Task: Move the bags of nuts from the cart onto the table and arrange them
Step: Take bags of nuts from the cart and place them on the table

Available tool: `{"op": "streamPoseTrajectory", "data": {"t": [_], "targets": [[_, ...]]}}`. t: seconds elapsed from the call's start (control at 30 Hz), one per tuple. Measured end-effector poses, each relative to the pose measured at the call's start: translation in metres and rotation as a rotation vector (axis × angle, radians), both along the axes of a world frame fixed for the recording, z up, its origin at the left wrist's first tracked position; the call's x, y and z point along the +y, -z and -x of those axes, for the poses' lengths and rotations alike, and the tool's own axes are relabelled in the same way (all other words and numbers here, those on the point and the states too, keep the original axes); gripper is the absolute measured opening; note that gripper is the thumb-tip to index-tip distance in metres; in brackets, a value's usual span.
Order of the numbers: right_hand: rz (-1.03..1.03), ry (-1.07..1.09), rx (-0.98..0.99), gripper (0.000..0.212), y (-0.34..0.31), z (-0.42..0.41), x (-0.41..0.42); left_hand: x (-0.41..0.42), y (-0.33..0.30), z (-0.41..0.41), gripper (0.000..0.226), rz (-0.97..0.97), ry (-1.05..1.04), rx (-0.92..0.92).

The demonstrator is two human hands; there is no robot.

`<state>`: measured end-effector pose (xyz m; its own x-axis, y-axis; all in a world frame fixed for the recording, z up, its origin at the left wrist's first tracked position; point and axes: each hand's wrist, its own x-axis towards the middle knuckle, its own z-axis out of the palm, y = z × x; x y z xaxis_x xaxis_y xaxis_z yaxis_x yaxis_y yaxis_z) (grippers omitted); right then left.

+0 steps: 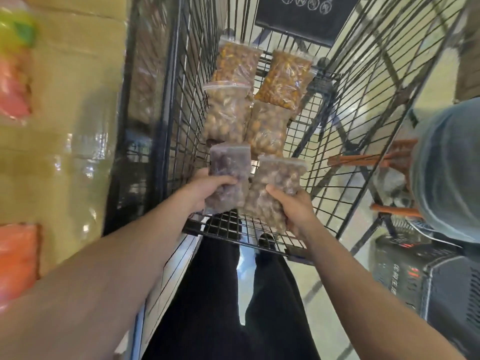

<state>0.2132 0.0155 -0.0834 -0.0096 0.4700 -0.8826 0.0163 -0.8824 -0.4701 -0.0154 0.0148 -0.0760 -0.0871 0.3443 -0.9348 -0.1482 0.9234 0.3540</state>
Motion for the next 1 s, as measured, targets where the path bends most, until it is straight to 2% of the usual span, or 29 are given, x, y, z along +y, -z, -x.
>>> {"op": "streamPoseTrajectory", "data": {"t": [0.1, 0.23, 0.3, 0.37, 0.43, 0.47, 0.57, 0.6, 0.67, 0.7, 0.83, 0.93, 1.0], "targets": [[-0.091, -0.004, 0.003, 0.046, -0.039, -0.013, 0.002, -0.003, -0.039, 0.001, 0.056, -0.019, -0.085, -0.165], [-0.210, -0.048, 0.080, 0.045, -0.100, -0.034, 0.002, -0.011, -0.093, 0.000, 0.037, -0.162, -0.202, -0.294], [-0.232, -0.043, 0.149, 0.045, -0.129, -0.045, 0.002, -0.018, -0.121, -0.001, 0.050, -0.263, -0.234, -0.282], [-0.239, -0.013, 0.257, 0.036, -0.151, -0.053, 0.000, -0.027, -0.146, -0.003, 0.068, -0.351, -0.224, -0.300], [-0.226, -0.002, 0.343, 0.029, -0.173, -0.054, 0.000, -0.038, -0.170, -0.006, 0.069, -0.458, -0.249, -0.358], [-0.244, -0.033, 0.341, 0.036, -0.185, -0.052, 0.000, -0.045, -0.181, -0.008, 0.068, -0.500, -0.253, -0.370], [-0.368, -0.179, 0.285, 0.070, -0.219, -0.041, -0.001, -0.065, -0.214, -0.015, 0.060, -0.615, -0.233, -0.331], [-0.380, -0.207, 0.289, 0.070, -0.228, -0.038, -0.003, -0.074, -0.223, -0.016, 0.058, -0.639, -0.234, -0.304], [-0.397, -0.248, 0.316, 0.045, -0.243, -0.035, -0.007, -0.093, -0.238, -0.019, 0.064, -0.685, -0.250, -0.260], [-0.403, -0.267, 0.324, 0.039, -0.249, -0.034, -0.010, -0.105, -0.245, -0.021, 0.068, -0.698, -0.271, -0.252], [-0.429, -0.378, 0.382, 0.055, -0.276, -0.025, -0.026, -0.157, -0.271, -0.027, 0.063, -0.727, -0.430, -0.191], [-0.431, -0.537, 0.407, 0.050, -0.293, -0.014, -0.042, -0.200, -0.285, -0.033, 0.062, -0.717, -0.562, -0.101], [-0.400, -0.610, 0.451, 0.061, -0.303, -0.003, -0.058, -0.232, -0.293, -0.038, 0.059, -0.745, -0.689, -0.107]]}}
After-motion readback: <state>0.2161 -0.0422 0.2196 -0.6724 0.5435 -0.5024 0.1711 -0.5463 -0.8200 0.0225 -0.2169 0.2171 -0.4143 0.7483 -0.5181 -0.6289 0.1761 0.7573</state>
